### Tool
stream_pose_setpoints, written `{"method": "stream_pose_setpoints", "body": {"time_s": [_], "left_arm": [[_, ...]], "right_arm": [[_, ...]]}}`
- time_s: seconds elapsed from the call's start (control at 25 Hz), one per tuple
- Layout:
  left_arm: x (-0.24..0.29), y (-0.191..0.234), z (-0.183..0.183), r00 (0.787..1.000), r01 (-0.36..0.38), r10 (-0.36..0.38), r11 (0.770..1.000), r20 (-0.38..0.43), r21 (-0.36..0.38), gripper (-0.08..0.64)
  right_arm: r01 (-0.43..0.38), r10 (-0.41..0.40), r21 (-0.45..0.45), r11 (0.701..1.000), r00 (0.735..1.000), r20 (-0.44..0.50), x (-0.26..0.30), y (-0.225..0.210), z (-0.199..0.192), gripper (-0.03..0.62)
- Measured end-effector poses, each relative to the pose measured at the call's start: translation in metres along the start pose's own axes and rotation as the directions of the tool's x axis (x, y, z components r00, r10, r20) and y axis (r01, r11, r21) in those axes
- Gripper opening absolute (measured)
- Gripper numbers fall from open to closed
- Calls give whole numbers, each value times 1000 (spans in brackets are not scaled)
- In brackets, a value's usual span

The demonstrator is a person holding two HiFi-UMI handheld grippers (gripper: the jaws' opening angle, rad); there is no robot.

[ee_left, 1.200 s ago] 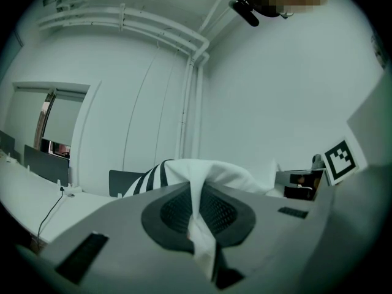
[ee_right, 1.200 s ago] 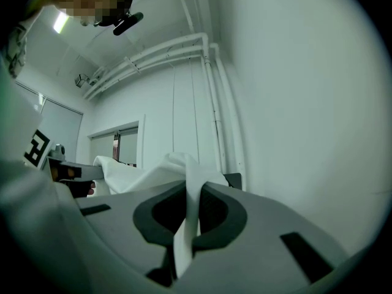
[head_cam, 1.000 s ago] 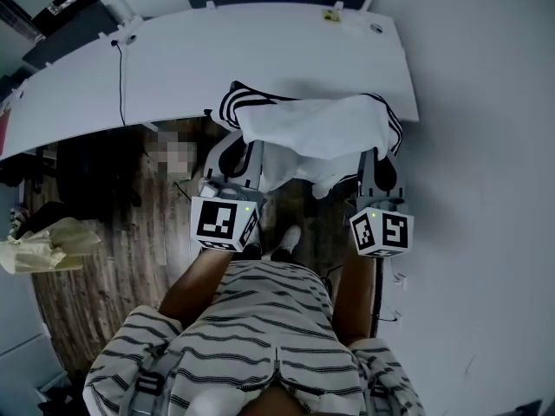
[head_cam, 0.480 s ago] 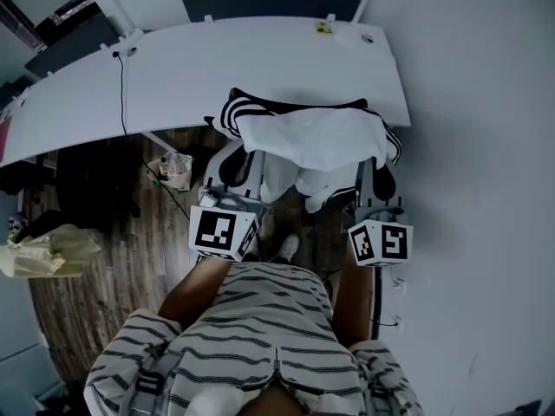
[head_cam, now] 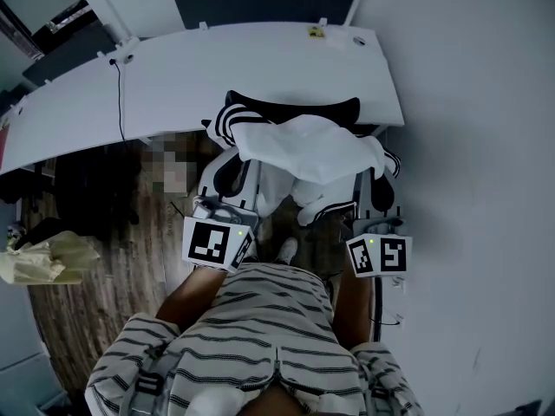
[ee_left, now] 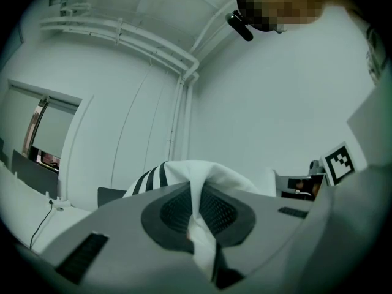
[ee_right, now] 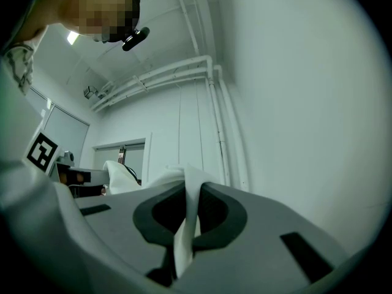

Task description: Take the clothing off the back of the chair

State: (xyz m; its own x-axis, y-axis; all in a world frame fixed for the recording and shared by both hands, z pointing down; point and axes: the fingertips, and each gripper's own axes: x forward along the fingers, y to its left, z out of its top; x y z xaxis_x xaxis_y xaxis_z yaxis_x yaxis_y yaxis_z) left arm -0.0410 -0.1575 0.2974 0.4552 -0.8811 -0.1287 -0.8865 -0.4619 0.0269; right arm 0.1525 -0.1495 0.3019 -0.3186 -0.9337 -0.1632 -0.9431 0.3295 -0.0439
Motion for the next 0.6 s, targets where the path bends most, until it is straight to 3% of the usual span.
{"method": "stream_pose_setpoints", "body": {"time_s": [0.6], "left_arm": [[2, -1, 8, 1000, 20, -20, 1000, -16, -14, 32]], "right_arm": [[-9, 10, 22, 1000, 1000, -21, -1, 4, 5, 26]]}}
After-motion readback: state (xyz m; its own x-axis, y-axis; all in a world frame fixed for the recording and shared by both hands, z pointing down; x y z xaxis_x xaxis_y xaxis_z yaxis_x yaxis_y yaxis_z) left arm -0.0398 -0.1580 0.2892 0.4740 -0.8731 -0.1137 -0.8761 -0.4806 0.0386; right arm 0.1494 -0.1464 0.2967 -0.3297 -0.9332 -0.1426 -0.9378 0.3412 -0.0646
